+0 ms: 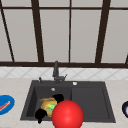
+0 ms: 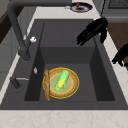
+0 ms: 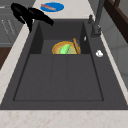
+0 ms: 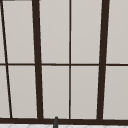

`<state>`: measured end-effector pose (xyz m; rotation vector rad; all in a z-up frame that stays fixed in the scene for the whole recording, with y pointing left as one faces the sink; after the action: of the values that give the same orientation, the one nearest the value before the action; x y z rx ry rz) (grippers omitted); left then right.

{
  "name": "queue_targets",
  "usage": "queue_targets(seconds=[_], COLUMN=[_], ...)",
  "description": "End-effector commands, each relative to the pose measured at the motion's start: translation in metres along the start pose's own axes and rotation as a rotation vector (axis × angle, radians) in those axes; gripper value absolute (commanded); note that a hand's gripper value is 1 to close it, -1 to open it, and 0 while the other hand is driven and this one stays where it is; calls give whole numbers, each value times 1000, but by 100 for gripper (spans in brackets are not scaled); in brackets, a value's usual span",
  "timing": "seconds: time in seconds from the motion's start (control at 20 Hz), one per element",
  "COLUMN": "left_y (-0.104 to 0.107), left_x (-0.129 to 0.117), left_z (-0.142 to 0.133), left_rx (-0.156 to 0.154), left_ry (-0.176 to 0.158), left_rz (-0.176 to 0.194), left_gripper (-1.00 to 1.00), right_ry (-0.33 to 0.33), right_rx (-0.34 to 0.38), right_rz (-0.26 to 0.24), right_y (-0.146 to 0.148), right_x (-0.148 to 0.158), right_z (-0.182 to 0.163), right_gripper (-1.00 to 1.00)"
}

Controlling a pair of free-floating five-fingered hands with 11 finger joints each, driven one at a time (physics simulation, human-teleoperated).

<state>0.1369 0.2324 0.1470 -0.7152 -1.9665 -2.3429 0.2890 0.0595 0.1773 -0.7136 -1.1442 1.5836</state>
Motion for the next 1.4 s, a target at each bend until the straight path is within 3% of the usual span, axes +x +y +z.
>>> queue_targets(seconds=[0.0,0.1,0.2,0.35,0.45,0.65,0.9,1.35], left_y=[0,0,0,0,0,0,0,0], left_x=[0,0,0,0,0,0,0,0], left_z=[0,0,0,0,0,0,0,0], left_rx=[0,0,0,0,0,0,0,0], left_ry=[0,0,0,0,0,0,0,0], left_rz=[0,0,0,0,0,0,0,0], left_gripper=[0,0,0,0,0,0,0,0], right_ry=[-9,-11,-6,-2,59,138,210,245], right_rx=[84,67,37,64,82,80,185,455], right_rz=[-44,-37,3,3,-62,-74,-94,-126], right_y=[8,17,22,42,52,78,89,93], right_x=[-9,-14,-7,-7,-8,-2,1,11], right_z=[-26,-48,-63,-92,-106,-121,-129,-145], right_gripper=[-100,-100,-100,-100,-100,-100,-100,-100])
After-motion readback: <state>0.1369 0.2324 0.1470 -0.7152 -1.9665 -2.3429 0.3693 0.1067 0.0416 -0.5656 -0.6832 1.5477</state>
